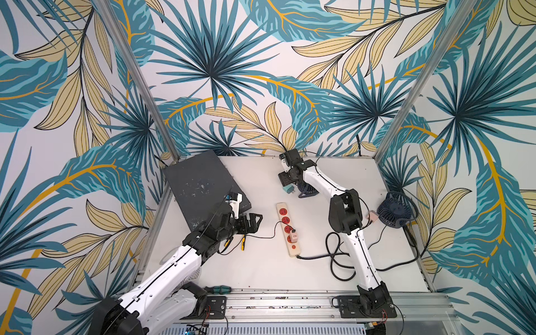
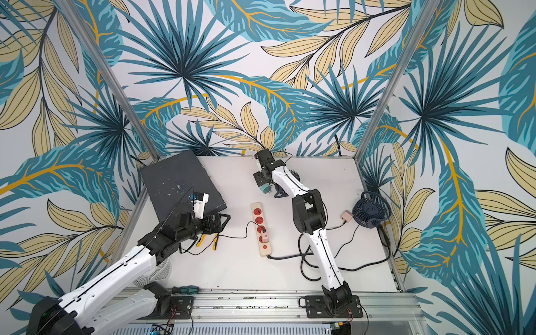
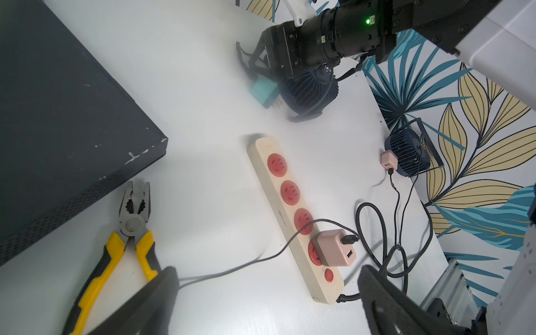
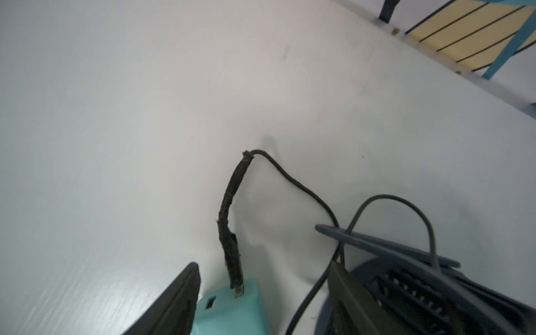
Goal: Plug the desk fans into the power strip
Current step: Pick up the plug from the center of the board.
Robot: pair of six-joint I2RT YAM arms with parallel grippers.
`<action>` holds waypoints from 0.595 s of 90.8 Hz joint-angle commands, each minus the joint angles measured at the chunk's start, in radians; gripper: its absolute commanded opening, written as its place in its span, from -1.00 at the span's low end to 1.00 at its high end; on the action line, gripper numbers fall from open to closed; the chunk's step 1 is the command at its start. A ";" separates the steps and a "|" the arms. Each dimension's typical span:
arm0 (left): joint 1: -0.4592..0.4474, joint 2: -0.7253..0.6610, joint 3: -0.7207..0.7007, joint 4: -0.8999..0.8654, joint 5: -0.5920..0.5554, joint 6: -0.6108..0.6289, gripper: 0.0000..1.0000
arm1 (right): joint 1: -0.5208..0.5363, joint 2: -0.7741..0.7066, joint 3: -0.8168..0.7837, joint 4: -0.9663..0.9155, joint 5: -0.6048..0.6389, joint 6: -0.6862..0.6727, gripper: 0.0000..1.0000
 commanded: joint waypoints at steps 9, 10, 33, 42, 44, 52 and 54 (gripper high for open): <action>0.007 0.021 -0.008 0.042 0.018 0.006 1.00 | 0.001 0.033 0.021 -0.084 -0.038 -0.031 0.39; 0.007 0.021 -0.008 0.042 0.018 0.005 1.00 | 0.001 0.033 0.021 -0.086 -0.042 -0.031 0.39; 0.007 0.030 -0.011 0.049 0.024 -0.008 1.00 | 0.002 0.061 0.021 -0.149 -0.129 -0.053 0.32; 0.008 0.028 -0.016 0.052 0.026 -0.016 1.00 | 0.002 0.059 0.019 -0.160 -0.148 -0.058 0.28; 0.007 0.028 -0.019 0.053 0.026 -0.017 1.00 | 0.003 0.058 0.019 -0.161 -0.148 -0.059 0.26; 0.007 0.028 -0.026 0.061 0.025 -0.025 1.00 | 0.003 0.057 0.018 -0.161 -0.147 -0.067 0.15; 0.008 0.029 -0.027 0.063 0.026 -0.027 1.00 | 0.004 0.057 0.018 -0.164 -0.147 -0.067 0.10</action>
